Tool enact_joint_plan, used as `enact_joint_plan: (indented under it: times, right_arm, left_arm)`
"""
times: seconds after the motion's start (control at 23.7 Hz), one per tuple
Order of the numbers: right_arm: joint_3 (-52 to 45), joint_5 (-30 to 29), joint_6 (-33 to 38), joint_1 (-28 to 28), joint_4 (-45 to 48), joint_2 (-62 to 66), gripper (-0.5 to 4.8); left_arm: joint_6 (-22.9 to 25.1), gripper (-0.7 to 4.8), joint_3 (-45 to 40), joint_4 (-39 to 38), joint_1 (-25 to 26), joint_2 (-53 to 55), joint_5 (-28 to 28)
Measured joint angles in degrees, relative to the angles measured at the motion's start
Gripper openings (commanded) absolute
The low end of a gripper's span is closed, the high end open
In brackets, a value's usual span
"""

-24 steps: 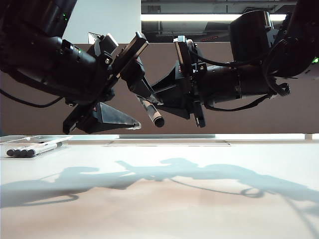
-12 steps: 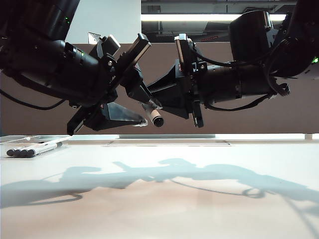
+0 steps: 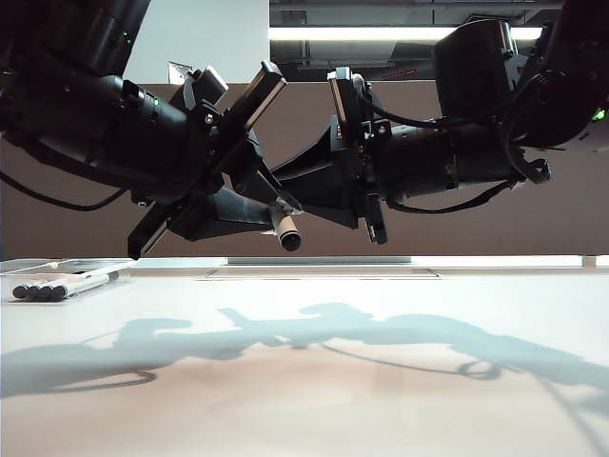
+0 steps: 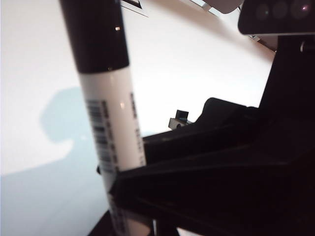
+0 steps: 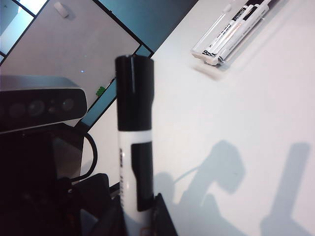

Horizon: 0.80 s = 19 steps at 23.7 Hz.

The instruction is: Pick up the black marker on the right and put it into the packaging box on the left, making sure the marker fit the shape of the box's grooves.

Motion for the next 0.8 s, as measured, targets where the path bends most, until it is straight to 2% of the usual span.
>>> enact_joint_plan:
  times: [0.21, 0.25, 0.3, 0.38, 0.59, 0.8]
  right_arm:
    - [0.0, 0.3, -0.3, 0.2, 0.0, 0.0, -0.04]
    - [0.0, 0.3, -0.3, 0.2, 0.0, 0.0, 0.21]
    - [0.0, 0.3, -0.3, 0.2, 0.0, 0.0, 1.16]
    - [0.0, 0.2, -0.3, 0.2, 0.0, 0.0, 1.92]
    - [0.0, -1.2, 0.6, 0.3, -0.3, 0.0, 2.04]
    - [-0.1, -2.5, 0.6, -3.3, -0.4, -0.3, 2.02]
  left_arm:
    - [-0.2, -0.06, 0.0, -0.2, 0.0, 0.0, -0.2]
    - [-0.2, -0.06, 0.0, -0.2, 0.0, 0.0, -0.2]
    - [-0.2, -0.06, 0.0, -0.2, 0.0, 0.0, -0.2]
    - [-0.1, -0.06, 0.0, -0.2, 0.0, 0.0, -0.2]
    - [0.9, -0.06, 0.0, -0.2, 0.0, 0.0, -0.2]
    - [4.4, -0.06, 0.0, -0.2, 1.4, 0.0, -0.3]
